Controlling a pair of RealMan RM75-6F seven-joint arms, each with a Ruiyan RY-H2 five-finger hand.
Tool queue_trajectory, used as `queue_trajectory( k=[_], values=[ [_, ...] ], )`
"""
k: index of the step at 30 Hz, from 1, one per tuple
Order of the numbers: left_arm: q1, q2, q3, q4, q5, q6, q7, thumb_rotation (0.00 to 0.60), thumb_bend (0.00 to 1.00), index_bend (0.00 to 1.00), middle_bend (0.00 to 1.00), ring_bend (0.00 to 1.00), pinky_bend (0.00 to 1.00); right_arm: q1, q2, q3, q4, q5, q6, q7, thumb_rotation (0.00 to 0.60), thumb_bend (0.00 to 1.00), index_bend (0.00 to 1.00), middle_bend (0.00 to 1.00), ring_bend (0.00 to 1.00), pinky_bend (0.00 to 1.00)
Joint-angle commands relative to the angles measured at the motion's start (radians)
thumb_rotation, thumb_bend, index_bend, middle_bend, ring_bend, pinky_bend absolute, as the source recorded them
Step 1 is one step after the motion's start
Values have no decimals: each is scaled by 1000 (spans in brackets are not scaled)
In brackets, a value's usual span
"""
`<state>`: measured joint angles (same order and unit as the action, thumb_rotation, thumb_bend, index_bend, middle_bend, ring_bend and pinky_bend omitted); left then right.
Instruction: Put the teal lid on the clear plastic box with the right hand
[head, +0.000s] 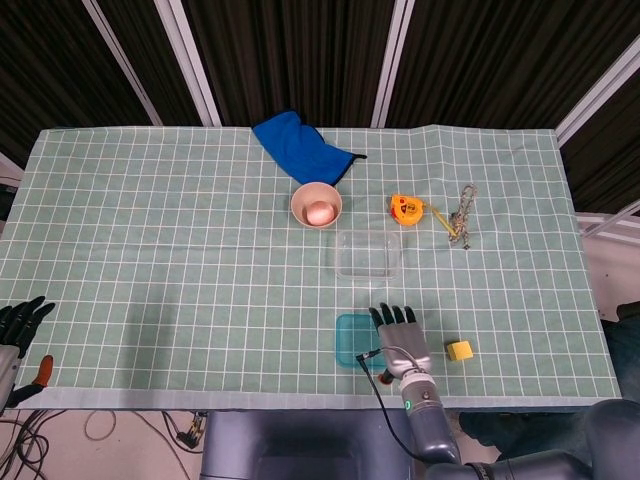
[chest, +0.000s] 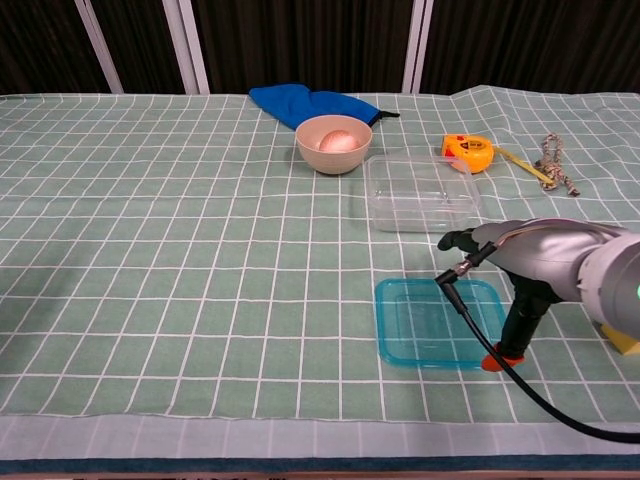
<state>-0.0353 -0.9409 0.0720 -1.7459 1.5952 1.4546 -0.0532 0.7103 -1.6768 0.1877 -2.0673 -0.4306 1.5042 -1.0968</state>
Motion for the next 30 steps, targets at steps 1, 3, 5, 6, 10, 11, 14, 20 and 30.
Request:
queue_trajectory(
  k=[1, 3, 5, 6, 10, 11, 14, 20, 30],
  values=[
    [0, 1, 0, 0, 1, 0, -1, 600, 526, 63, 0, 0, 0, 14, -29, 3, 35, 9, 16, -8, 600, 117, 0, 0, 0, 0],
    [0, 1, 0, -1, 1, 1, -2, 600, 526, 63, 0, 0, 0, 17, -41, -2, 53, 7, 22, -7, 600, 117, 0, 2, 0, 0],
    [0, 1, 0, -1, 0, 0, -1, 600, 526, 63, 0, 0, 0, 16, -50, -6, 65, 7, 22, 0, 600, 117, 0, 13, 0, 0],
    [0, 1, 0, -1, 0, 0, -1, 600, 526, 63, 0, 0, 0, 16, -52, -7, 68, 6, 21, 3, 600, 117, 0, 20, 0, 0],
    [0, 1, 0, -2, -1, 0, 0, 600, 526, 63, 0, 0, 0, 16, -66, -10, 93, -9, 16, 21, 600, 117, 0, 47, 0, 0],
    [0, 1, 0, -2, -1, 0, 0, 600, 526, 63, 0, 0, 0, 17, -69, -12, 99, -13, 16, 23, 600, 117, 0, 50, 0, 0],
    [0, 1, 0, -2, -2, -1, 1, 600, 526, 63, 0, 0, 0, 18, -78, -17, 113, -17, 17, 24, 600, 117, 0, 52, 0, 0],
    [0, 1, 0, -2, -4, -2, 2, 600, 526, 63, 0, 0, 0, 16, -87, -21, 125, -11, 16, 25, 600, 116, 0, 64, 0, 0],
    [0, 2, 0, -3, -4, -3, 2, 600, 526, 63, 0, 0, 0, 16, -108, -22, 148, -19, 1, 40, 600, 117, 0, 117, 0, 0]
  ],
)
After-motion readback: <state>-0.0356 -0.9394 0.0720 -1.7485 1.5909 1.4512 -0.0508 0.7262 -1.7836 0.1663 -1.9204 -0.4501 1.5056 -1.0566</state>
